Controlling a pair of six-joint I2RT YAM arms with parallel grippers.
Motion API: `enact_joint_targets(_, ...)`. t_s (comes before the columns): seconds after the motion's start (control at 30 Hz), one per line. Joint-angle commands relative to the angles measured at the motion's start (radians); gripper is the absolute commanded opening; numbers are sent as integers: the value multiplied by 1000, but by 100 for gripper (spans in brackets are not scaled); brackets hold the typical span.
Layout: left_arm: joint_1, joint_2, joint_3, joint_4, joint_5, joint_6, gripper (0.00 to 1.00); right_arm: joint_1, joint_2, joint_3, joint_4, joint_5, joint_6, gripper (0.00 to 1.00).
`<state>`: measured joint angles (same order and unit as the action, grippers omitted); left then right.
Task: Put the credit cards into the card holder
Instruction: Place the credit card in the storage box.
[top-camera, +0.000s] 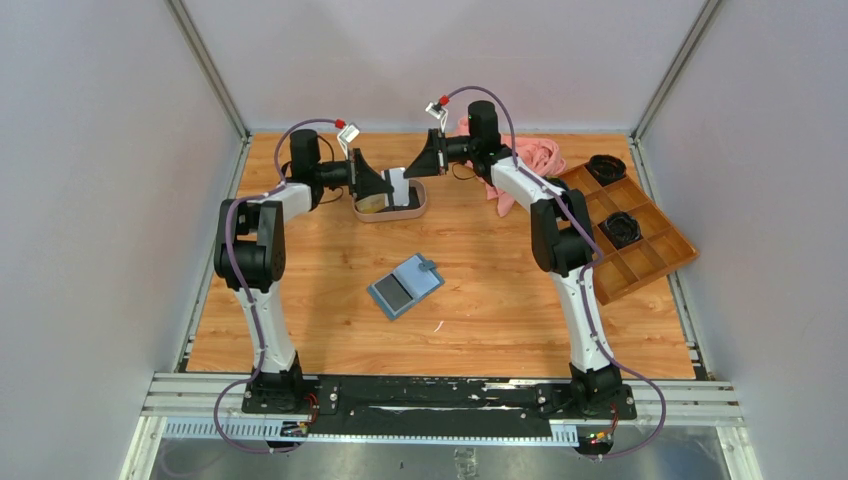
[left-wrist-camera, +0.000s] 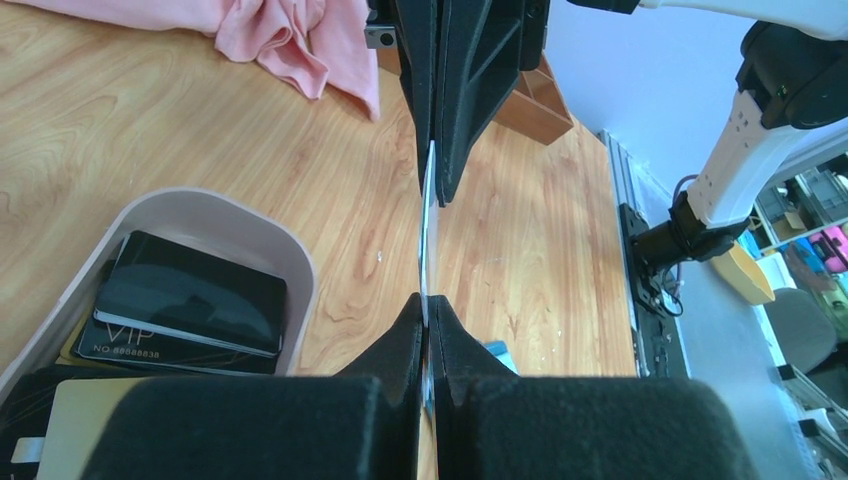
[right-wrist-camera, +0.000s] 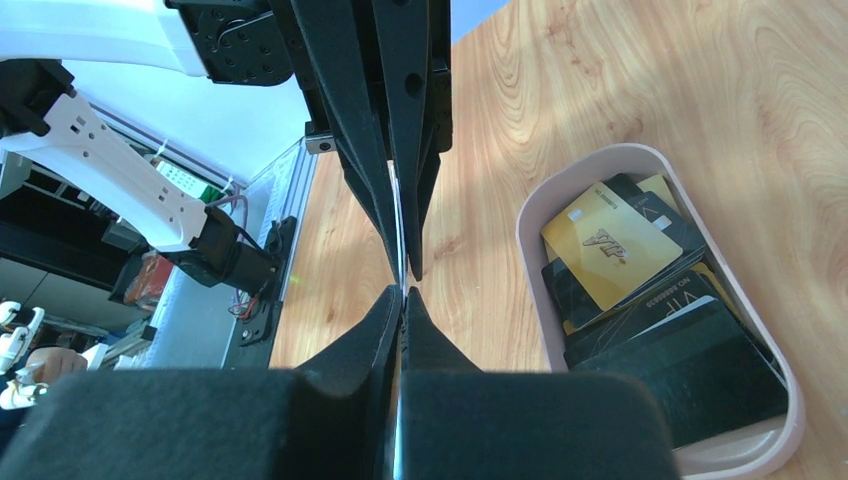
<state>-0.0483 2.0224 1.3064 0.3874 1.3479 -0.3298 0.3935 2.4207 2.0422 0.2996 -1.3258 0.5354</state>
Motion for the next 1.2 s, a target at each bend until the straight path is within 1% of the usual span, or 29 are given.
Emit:
enact_joint_targets(0.0, 15, 31, 46, 11, -10, -14, 0, -9, 14, -15, 21, -16, -2, 0)
enact_joint_targets(0.13, 15, 57, 73, 10, -35, -39, 3, -7, 29, 2, 16, -2, -5, 0)
enact_joint_targets(0.23, 16, 68, 84, 10, -48, -52, 14, -9, 39, 11, 0, 17, -15, 0)
enact_joint_targets(0.3, 15, 70, 85, 10, -65, -60, 26, -9, 43, 19, -14, 28, -23, 0)
enact_joint_targets(0.37, 13, 73, 89, 10, -76, -66, 35, -9, 52, 26, -21, 35, -23, 0)
enact_joint_targets(0.53, 13, 85, 99, 10, -106, -79, 51, -9, 62, 33, -27, 42, -23, 0)
enact_joint_targets(0.67, 3, 93, 108, 11, -118, -83, 53, -9, 64, 34, -24, 42, -17, 0)
enact_joint_targets(0.77, -16, 100, 110, 11, -130, -78, 49, -8, 69, 33, 22, 40, 30, 0)
enact_joint_targets(0.8, -21, 101, 110, 11, -135, -78, 47, -8, 68, 32, 32, 41, 47, 0)
enact_joint_targets(0.83, -23, 104, 111, 11, -139, -78, 42, -9, 67, 30, 34, 43, 50, 0)
enact_joint_targets(0.93, -25, 122, 132, 13, -130, -107, 11, -10, 60, 26, 27, 50, 51, 0)
enact_joint_targets(0.97, -24, 125, 137, 13, -121, -116, 3, -11, 58, 26, 22, 52, 51, 0)
enact_joint_targets(1.0, -23, 125, 138, 12, -114, -120, 0, -12, 58, 26, 19, 54, 51, 0)
enact_joint_targets(1.07, -21, 125, 148, 10, -76, -129, 0, -17, 60, 26, 19, 41, 51, 0)
enact_joint_targets(1.1, -20, 126, 156, 9, -48, -138, 0, -20, 64, 28, 32, 26, 60, 4)
enact_joint_targets(1.17, -20, 130, 167, 10, 0, -165, 0, -23, 75, 25, 110, -6, 123, 20)
